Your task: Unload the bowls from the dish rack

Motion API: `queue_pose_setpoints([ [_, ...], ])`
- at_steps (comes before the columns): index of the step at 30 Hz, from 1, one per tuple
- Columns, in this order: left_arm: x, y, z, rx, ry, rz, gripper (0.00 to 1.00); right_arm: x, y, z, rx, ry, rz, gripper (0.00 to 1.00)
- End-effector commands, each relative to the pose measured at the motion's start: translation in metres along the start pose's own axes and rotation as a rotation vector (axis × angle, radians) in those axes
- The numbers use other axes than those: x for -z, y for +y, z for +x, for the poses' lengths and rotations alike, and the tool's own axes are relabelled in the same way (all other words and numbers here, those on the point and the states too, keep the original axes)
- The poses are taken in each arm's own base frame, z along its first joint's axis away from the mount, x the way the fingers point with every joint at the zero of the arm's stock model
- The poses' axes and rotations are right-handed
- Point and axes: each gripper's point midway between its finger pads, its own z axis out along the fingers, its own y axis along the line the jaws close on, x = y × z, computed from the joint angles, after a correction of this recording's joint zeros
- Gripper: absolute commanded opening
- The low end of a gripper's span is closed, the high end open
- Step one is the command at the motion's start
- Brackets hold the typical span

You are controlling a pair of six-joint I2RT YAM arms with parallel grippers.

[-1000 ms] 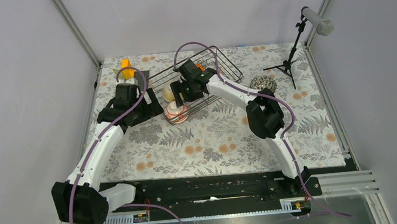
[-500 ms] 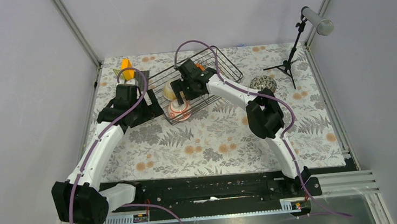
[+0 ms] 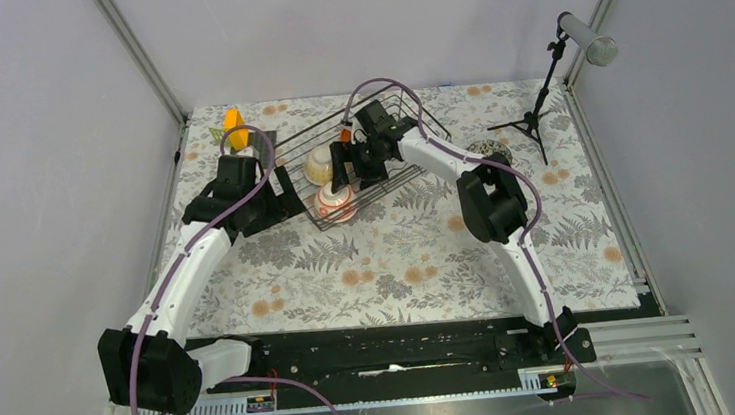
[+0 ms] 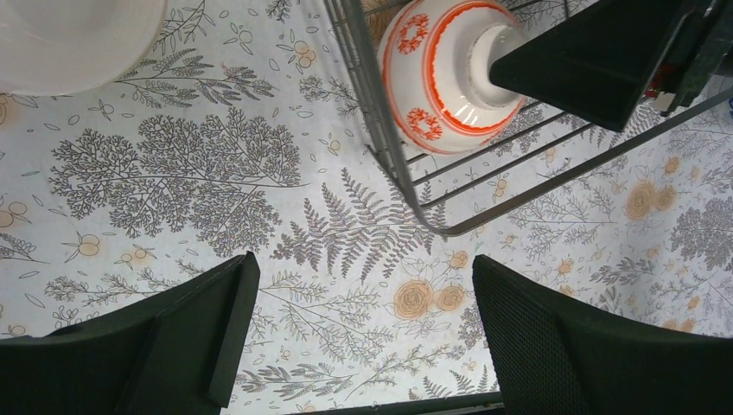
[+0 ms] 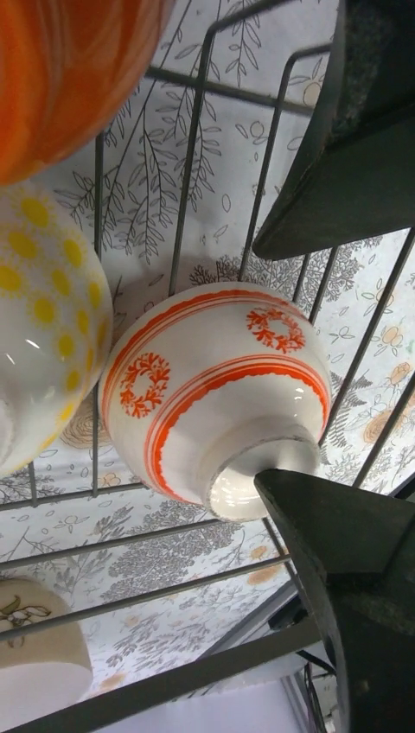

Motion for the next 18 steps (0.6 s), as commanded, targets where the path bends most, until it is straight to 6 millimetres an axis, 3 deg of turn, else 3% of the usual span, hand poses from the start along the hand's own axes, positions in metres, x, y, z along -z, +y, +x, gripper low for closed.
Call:
queue_pose_setpoints([
  [1, 0.004, -0.012, -0.016, 0.002, -0.036, 0.031, 0.99, -0.015, -0.013, 0.015, -0.076, 0.079, -0.051, 0.98],
  [12, 0.002, -0.010, -0.021, 0.007, -0.028, 0.003, 0.99, -0.036, -0.017, 0.022, -0.143, 0.106, -0.081, 0.99],
  [18, 0.001, -0.009, -0.019, 0.005, -0.025, -0.002, 0.99, -0.039, -0.010, 0.021, -0.163, 0.106, -0.130, 0.90],
])
